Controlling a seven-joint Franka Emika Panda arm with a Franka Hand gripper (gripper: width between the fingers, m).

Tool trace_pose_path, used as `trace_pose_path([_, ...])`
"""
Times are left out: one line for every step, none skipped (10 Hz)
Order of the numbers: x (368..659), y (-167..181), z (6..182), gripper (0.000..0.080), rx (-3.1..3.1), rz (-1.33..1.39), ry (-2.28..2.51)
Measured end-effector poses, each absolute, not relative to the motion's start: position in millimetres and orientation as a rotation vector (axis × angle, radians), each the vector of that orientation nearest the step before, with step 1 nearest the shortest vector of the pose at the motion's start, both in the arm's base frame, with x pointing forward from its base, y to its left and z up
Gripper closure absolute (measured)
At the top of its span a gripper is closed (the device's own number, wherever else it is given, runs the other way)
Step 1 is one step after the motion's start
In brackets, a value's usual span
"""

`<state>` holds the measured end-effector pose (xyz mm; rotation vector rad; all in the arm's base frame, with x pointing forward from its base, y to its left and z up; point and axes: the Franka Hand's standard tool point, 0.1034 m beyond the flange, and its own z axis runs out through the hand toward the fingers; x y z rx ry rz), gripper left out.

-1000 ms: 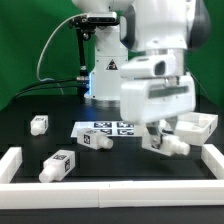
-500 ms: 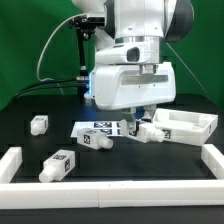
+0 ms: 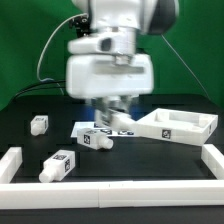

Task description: Assemble one leg

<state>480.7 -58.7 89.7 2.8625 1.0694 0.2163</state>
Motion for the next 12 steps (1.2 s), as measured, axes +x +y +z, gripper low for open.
trace_pose_path([473,-77,91.6,0.0515,2.875,0.211,1.029])
trace_pose_path([472,-84,89.3,0.0515,2.888,0.204,1.002])
trace_pose_path([472,-80,89.1,0.0515,2.884,0.205,1.015])
trace_pose_path([472,-80,88.8,0.0515,2.883,0.204,1.017])
trace_pose_path([470,-85,87.4,0.0515,2.889,0.198,1.006])
trace_pose_path([462,-102,82.1,0.0515,2.925,0.171,0.946])
trace_pose_path([451,-124,73.9,0.0515,2.943,0.143,0.915])
trace_pose_path([442,-140,63.5,0.0515,2.956,0.116,0.898])
trace_pose_path([437,-152,51.5,0.0515,2.975,0.088,0.867])
trace_pose_path([434,-154,39.2,0.0515,2.988,0.061,0.862])
trace_pose_path([432,-156,30.1,0.0515,2.993,0.044,0.862])
trace_pose_path([430,-159,25.4,0.0515,3.000,0.032,0.854])
